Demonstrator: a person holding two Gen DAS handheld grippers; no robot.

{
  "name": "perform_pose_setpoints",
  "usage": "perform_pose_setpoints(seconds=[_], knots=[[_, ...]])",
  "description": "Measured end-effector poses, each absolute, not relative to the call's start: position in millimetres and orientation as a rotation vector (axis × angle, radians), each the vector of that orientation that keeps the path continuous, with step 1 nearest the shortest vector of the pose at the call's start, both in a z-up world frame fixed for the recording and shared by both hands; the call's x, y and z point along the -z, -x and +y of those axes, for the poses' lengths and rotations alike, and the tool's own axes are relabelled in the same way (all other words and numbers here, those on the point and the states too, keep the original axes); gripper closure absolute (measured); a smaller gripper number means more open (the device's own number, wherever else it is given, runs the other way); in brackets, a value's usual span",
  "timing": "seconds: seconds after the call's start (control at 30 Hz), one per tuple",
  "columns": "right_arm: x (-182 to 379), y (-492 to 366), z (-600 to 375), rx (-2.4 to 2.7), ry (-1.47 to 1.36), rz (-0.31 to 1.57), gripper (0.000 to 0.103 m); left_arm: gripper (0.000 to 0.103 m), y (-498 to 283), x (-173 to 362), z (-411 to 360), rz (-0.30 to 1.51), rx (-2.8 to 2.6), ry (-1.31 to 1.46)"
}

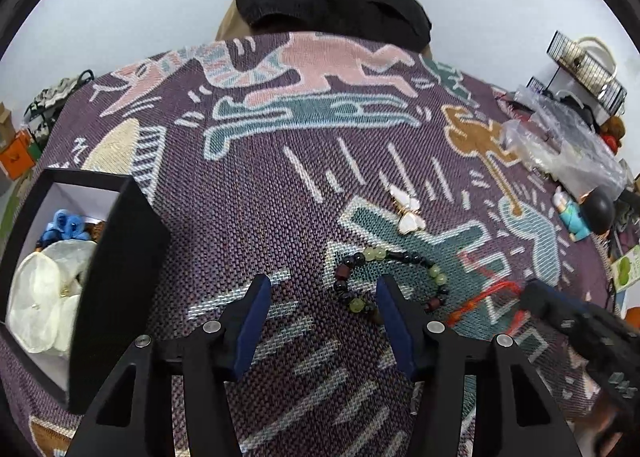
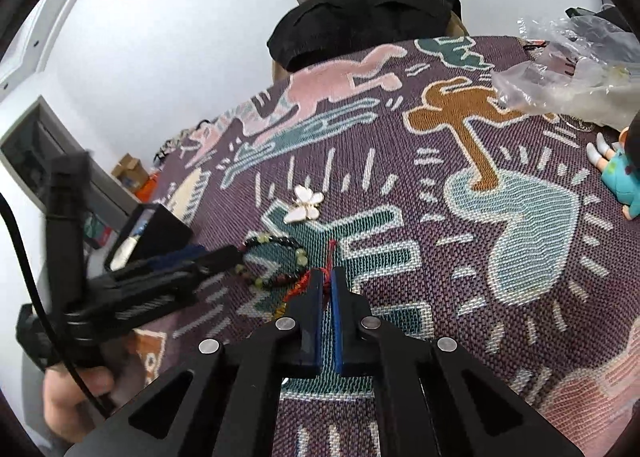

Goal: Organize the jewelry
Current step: 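Grasp the green-black bead bracelet with the left gripper while the right grasps the red string, then lift the bead bracelet with the left gripper while the right lifts the red string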

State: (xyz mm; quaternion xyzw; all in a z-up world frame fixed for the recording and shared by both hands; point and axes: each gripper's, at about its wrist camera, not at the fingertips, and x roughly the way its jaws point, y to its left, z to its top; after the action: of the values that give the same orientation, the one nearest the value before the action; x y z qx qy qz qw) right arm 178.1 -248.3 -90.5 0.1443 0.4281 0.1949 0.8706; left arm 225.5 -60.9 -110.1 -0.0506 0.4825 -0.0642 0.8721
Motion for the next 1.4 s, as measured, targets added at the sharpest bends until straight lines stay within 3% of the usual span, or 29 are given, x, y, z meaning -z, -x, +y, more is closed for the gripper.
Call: perform_pose_setpoints(seconds=[0.17, 0.33, 0.43, 0.7, 0.8, 0.87, 0.9, 1.0, 1.23, 1.3, 1.33, 1.4], knots=[[80.9, -174.3, -254.5, -0.419, -0.329, 0.863, 0.098, 0.053, -227.3, 114.7, -64.6, 1.008, 0.119, 0.085], [70.6, -169.4, -259.2, -0.436, -0.356, 0.834, 0.098, 0.080, -232.5, 115.4, -63.9, 1.027, 0.126, 0.108], [60.5, -164.1, -260.2, -0.448, -0.359, 0.805, 0.098, 0.090, -235.7, 116.1, -66.7, 1.032, 0.131, 0.104], [64.5, -167.8, -262.0, -0.422, -0.320, 0.852, 0.098, 0.095, -227.9, 105.3, -63.8, 0.999, 0.156, 0.124], [80.9, -176.4, -258.9, -0.386, -0.296, 0.924, 0.090, 0.095, -221.3, 91.5, -60.7, 0.964, 0.164, 0.130], [89.1, -178.5, -257.5, -0.359, -0.271, 0.945, 0.069, 0.095, -216.9, 81.8, -58.1, 0.941, 0.167, 0.131], [92.3, -179.5, -257.7, -0.353, -0.267, 0.951, 0.065, 0.095, -214.7, 77.0, -56.5, 0.930, 0.169, 0.132], [98.0, -182.0, -256.4, -0.325, -0.243, 0.960, 0.061, 0.095, -210.2, 65.7, -51.4, 0.903, 0.176, 0.142], [112.0, -186.5, -240.8, -0.283, -0.131, 0.974, 0.062, 0.095, -198.2, 41.6, -35.1, 0.844, 0.183, 0.169], [112.2, -185.4, -234.6, -0.272, -0.086, 0.972, 0.081, 0.095, -194.2, 34.4, -27.8, 0.827, 0.179, 0.177], [113.3, -185.5, -233.1, -0.279, -0.087, 0.983, 0.096, 0.095, -191.8, 30.1, -23.6, 0.818, 0.177, 0.180], [111.2, -184.4, -232.0, -0.286, -0.088, 0.966, 0.096, 0.095, -187.7, 21.8, -15.3, 0.799, 0.170, 0.188]])
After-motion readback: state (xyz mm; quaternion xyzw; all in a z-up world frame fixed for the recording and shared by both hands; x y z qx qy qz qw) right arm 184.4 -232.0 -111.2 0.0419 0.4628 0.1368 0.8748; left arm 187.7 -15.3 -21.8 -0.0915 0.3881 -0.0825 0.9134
